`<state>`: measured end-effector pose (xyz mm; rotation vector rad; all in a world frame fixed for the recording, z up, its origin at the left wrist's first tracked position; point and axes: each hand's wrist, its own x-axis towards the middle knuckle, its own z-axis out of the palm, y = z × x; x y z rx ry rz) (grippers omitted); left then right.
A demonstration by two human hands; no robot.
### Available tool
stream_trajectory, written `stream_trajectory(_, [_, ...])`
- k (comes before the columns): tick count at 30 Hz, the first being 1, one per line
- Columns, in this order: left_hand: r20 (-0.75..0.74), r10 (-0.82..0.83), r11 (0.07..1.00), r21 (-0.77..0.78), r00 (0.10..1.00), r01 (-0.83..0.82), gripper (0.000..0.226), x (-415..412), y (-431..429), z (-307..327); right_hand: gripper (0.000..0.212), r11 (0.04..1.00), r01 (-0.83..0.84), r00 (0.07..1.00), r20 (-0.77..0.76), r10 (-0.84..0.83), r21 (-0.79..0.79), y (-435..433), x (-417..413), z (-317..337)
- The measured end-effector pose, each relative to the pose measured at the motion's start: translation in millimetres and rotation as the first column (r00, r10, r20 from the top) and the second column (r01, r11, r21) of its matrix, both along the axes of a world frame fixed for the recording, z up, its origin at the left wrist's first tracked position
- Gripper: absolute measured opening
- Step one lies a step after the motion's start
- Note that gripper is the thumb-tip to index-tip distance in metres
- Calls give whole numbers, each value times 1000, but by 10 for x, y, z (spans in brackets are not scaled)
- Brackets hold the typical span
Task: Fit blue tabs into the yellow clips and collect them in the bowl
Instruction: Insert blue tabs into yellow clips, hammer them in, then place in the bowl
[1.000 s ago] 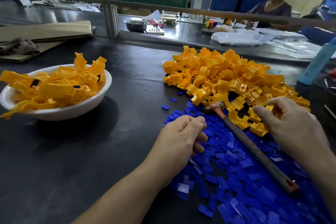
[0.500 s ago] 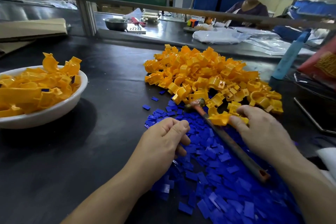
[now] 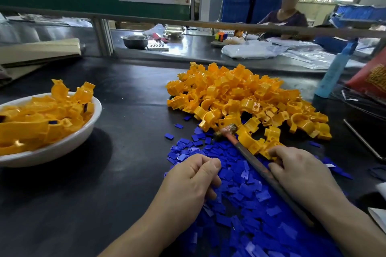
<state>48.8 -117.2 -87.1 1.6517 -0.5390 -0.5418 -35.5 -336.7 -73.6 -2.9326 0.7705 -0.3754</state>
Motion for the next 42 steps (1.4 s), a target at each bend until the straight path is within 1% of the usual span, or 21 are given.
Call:
stream_trajectory(2, [14,-1,1000,8,1000,1,23,2,-3,-7,42,995,32,999,28,-29,-92,-17,-8,-3])
stream_trajectory(4, [23,-3,1000,12,1000,3,23,5,-3,-13,54,989,10,999,-35,-15,-145,-40,2,4])
stream_trajectory(6, [23,-1,1000,15,1000,1,23,4,-2,-10,52,995,-57,991,-123,47,-78,-35,28,11])
stream_trajectory(8, [28,-2,1000,25,1000,1,23,8,-2,-15,42,992,-113,985,-135,105,-55,-19,41,2])
stream_trajectory(11, [39,-1,999,32,999,-1,23,3,-1,-13,27,986,-133,990,-49,128,-96,-8,31,-7])
stream_trajectory(15, [42,8,1000,27,999,-9,23,-3,-2,-10,21,992,-103,990,91,110,-76,-9,-14,4])
stream_trajectory(18, [52,8,1000,27,999,-9,22,-10,6,3,22,999,-50,955,293,45,7,36,-62,92])
stream_trajectory(21, [57,2,1000,5,998,-2,16,-14,20,16,23,983,-42,889,455,-46,181,138,-146,251])
stream_trajectory(23, [4,-31,998,-50,1000,31,13,-23,26,37,22,910,-127,854,510,-102,395,240,-207,370])
stream_trajectory(24, [-53,-74,993,-94,996,69,21,-28,24,49,22,815,-210,845,519,-126,540,313,-231,437])
stream_trajectory(25, [-122,-119,984,-147,985,100,35,-28,21,45,25,675,-294,852,506,-136,677,412,-248,510])
stream_trajectory(27, [-238,-181,957,-267,954,115,42,-41,3,68,34,429,-382,894,445,-53,819,612,-274,623])
stream_trajectory(28, [-272,-181,939,-333,945,84,37,-45,-5,86,38,384,-394,909,416,30,835,691,-278,652])
stream_trajectory(30, [-325,-131,901,-433,937,-24,22,-29,-17,101,44,400,-386,923,352,157,831,802,-278,680])
stream_trajectory(32, [-363,-123,874,-481,924,-73,19,2,-20,103,43,403,-384,923,334,191,830,853,-262,690])
stream_trajectory(34, [-405,-192,856,-515,894,-49,24,14,-22,109,38,346,-395,918,360,163,851,867,-236,677])
stream_trajectory(36, [-443,-263,855,-518,857,-6,40,10,-28,97,30,251,-379,925,368,91,891,901,-213,671])
stream_trajectory(38, [-467,-264,862,-507,844,-11,45,22,-36,65,27,209,-345,937,350,14,915,931,-173,616])
stream_trajectory(39, [-476,-236,866,-498,847,-38,46,36,-33,53,27,263,-321,943,332,3,910,945,-168,552])
stream_trajectory(40, [-482,-199,871,-486,853,-72,49,53,-26,46,26,421,-304,947,318,39,854,943,-169,482])
stream_trajectory(42, [-478,-133,877,-465,868,-122,50,99,-10,45,24,805,-280,956,232,182,524,899,-187,370])
